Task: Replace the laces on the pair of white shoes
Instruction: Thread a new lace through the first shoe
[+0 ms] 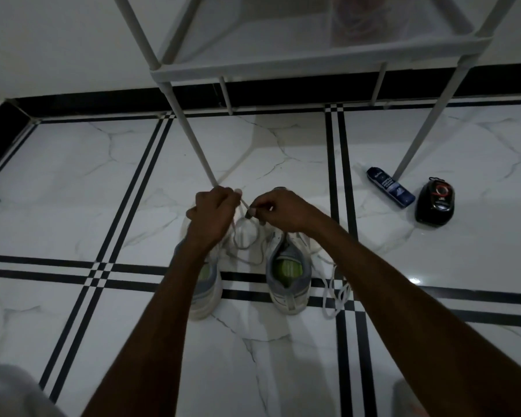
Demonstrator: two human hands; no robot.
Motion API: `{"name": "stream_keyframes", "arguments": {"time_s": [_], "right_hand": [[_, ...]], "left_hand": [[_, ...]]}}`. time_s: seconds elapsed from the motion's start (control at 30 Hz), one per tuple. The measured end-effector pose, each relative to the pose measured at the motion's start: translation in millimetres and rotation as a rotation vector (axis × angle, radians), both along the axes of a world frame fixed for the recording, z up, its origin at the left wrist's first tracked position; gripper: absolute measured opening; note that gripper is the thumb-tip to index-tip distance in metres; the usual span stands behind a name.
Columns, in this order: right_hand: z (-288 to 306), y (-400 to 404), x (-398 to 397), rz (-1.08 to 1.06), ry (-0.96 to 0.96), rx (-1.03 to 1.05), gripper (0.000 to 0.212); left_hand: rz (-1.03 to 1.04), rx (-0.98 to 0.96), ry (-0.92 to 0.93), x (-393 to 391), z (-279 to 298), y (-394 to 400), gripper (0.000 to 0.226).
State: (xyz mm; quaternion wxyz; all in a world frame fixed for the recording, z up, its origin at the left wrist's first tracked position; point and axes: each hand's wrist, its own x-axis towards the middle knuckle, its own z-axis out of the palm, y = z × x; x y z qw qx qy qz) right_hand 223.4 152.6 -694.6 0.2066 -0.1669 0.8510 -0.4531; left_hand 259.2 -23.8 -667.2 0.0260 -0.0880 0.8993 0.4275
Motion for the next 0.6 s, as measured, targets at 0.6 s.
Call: {"name": "stream_keyframes", "arguments": {"time_s": [0.6], "right_hand": [[-0.2,7.3,-27.5,-0.540,0.015,-0.115,0.031]], "left_hand": [[-0.041,0.008,-0.019,5.4,1.3,-23.1,0.046]]}}
